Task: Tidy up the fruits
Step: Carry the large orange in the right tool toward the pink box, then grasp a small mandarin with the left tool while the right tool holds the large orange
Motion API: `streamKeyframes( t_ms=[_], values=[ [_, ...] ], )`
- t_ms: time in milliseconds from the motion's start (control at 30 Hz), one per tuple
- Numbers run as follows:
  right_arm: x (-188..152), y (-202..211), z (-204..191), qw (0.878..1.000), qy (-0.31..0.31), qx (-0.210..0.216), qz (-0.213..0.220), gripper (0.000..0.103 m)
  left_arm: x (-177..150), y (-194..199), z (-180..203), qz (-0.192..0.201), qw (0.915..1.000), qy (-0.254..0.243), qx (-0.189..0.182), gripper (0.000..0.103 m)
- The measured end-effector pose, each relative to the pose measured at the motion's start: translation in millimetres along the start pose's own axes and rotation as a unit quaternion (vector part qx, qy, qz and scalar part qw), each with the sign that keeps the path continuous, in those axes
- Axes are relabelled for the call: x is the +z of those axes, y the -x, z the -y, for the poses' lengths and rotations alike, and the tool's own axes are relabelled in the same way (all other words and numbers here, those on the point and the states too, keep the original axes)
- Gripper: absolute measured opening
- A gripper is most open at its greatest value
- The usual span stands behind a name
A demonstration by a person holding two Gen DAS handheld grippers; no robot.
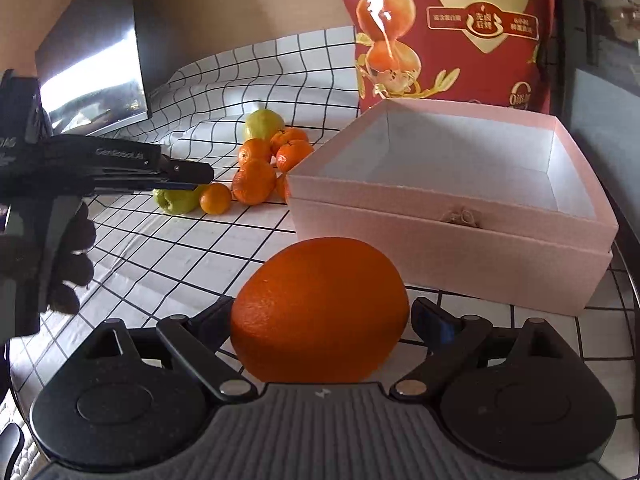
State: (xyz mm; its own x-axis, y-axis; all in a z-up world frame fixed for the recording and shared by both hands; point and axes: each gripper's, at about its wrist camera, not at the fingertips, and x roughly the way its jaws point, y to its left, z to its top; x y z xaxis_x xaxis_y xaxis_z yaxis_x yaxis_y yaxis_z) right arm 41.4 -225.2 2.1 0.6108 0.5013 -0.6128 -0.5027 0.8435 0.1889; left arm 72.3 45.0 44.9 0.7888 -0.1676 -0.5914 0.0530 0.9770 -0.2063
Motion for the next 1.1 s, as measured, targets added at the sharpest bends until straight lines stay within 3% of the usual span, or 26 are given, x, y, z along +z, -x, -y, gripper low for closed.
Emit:
streamKeyframes(
  t_ms=[133, 267, 367, 400, 500, 533, 667, 867, 1000, 1100],
  values=[
    [-1.6, 3.1, 1.8, 1.0, -0.008, -0.006, 0.007, 0.094, 14.6, -12.2, 11.1, -0.03, 0.9964, -0.07, 0.037, 0.029],
    [-2.5, 5.4, 1.7, 1.0, -0.008, -0.011, 0.013, 0.094, 14.3, -25.3, 15.4, -0.078, 0.9919, -0.098, 0.023, 0.034],
    [-3.3, 6.6, 0.4, 1.0, -0.007, -0.014, 0.016, 0.094, 10.3, -20.3, 18.0, -0.078, 0.9898, -0.116, 0.026, 0.034],
    [-2.6, 6.3, 0.4, 1.0, -0.007, -0.015, 0.016, 0.094, 10.1, -15.9, 17.3, -0.083, 0.9907, -0.107, 0.011, 0.035],
    [-2.5, 7.2, 0.4, 1.0, -0.006, -0.018, 0.02, 0.094, 8.3, 7.9, 8.0, -0.087, 0.9894, -0.038, -0.11, 0.037],
    [-2.9, 7.8, 0.1, 1.0, -0.005, -0.019, 0.021, 0.094, 6.0, 17.1, 9.2, -0.077, 0.9886, -0.037, -0.124, 0.039],
    [-3.7, 8.1, -1.5, 1.0, -0.001, -0.02, 0.024, 0.094, -5.9, 29.7, 27.8, -0.05, 0.9906, -0.108, -0.069, 0.037],
    [-3.2, 7.7, -1.1, 0.999, -0.001, -0.02, 0.025, 0.094, -28.8, 24.5, 38.6, -0.053, 0.9869, -0.15, -0.027, 0.037],
    [-3.4, 7.6, -1.3, 0.999, 0.001, -0.02, 0.025, 0.094, -52.3, 34.6, 34.9, -0.041, 0.9855, -0.162, -0.031, 0.038],
    [-3.1, 6.7, -1.1, 1.0, 0.001, -0.018, 0.022, 0.094, -59.5, 32.0, 34.4, -0.028, 0.9849, -0.17, -0.013, 0.041]
  ],
)
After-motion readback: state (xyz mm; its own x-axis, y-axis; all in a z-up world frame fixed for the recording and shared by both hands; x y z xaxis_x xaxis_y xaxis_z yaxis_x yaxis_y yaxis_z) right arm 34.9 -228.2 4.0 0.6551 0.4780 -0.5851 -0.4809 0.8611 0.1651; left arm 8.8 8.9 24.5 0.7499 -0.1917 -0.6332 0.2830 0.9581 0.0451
